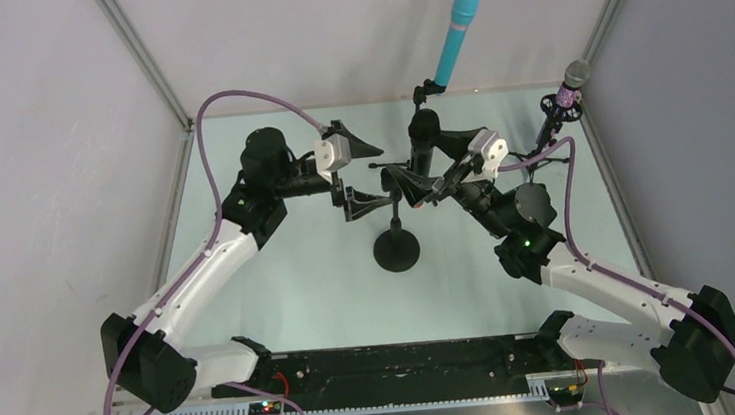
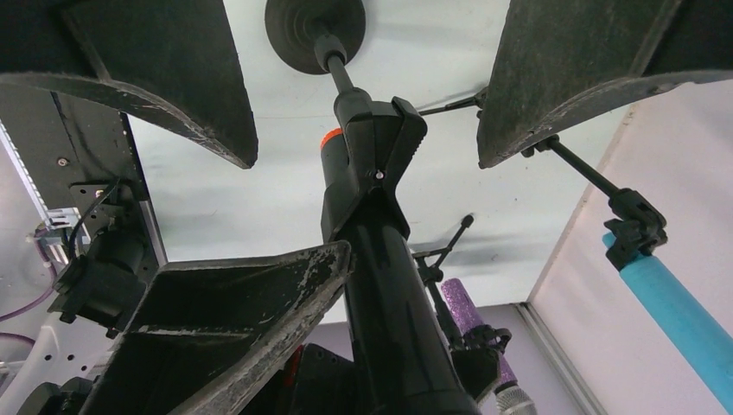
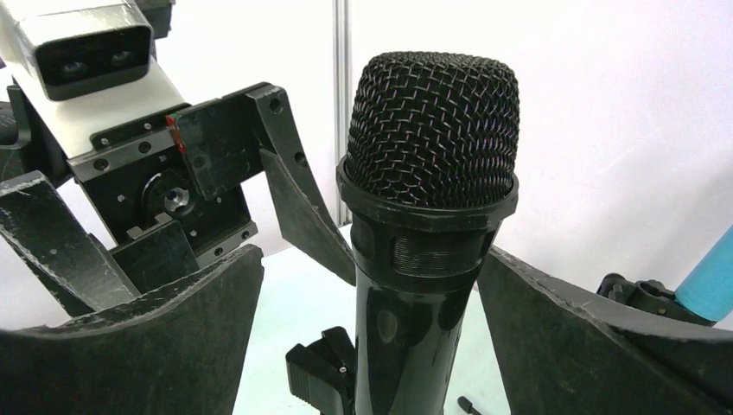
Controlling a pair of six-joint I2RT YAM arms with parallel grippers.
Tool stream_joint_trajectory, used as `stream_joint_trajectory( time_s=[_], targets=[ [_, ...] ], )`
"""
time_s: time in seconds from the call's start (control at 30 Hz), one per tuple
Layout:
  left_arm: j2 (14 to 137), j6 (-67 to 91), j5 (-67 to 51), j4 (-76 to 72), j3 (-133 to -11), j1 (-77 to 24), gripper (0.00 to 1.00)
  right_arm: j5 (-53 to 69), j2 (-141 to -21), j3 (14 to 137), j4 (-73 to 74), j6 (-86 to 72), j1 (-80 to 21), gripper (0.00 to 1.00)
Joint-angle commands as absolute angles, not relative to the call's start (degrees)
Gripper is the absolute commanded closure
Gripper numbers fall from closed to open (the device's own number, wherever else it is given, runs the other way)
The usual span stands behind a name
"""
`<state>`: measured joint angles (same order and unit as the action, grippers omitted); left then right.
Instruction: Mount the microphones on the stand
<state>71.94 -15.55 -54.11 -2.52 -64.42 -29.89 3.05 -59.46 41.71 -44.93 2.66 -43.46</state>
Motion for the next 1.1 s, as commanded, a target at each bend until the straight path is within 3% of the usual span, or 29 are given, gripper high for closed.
stream_joint_trajectory(
  time_s=[0.0,0.47,0.57,0.63,0.97,1.07],
  targets=[
    [69.21,-15.71,-54.19,-5.53,-63.92,-30.01,0.00,3.37,-57.19,43.95,-44.20,3.09,-43.76,0.02],
    [70.46,-7.96,-50.47,-5.84,-66.83,-30.01,0.14,-2.96,-47.09,42.56,-29.92,2.09,-43.70,0.01],
    [72.29,-4.99,-51.00,-5.83,-68.79,-30.05,0.31,-3.76,-43.15,40.27,-28.52,2.35,-43.68,0.01],
    [73.55,-2.45,-51.12,-5.84,-69.99,-30.01,0.37,-4.27,-40.62,38.63,-27.27,2.59,-43.57,0.00],
    [74.69,-2.66,-48.73,-5.60,-69.98,-30.05,0.52,-7.51,-30.31,32.05,-17.25,-0.84,-43.23,0.01],
    [75.19,-2.53,-48.95,-5.35,-70.44,-30.01,0.69,-8.56,-27.96,29.74,-14.21,-3.19,-43.20,0.00]
  ],
)
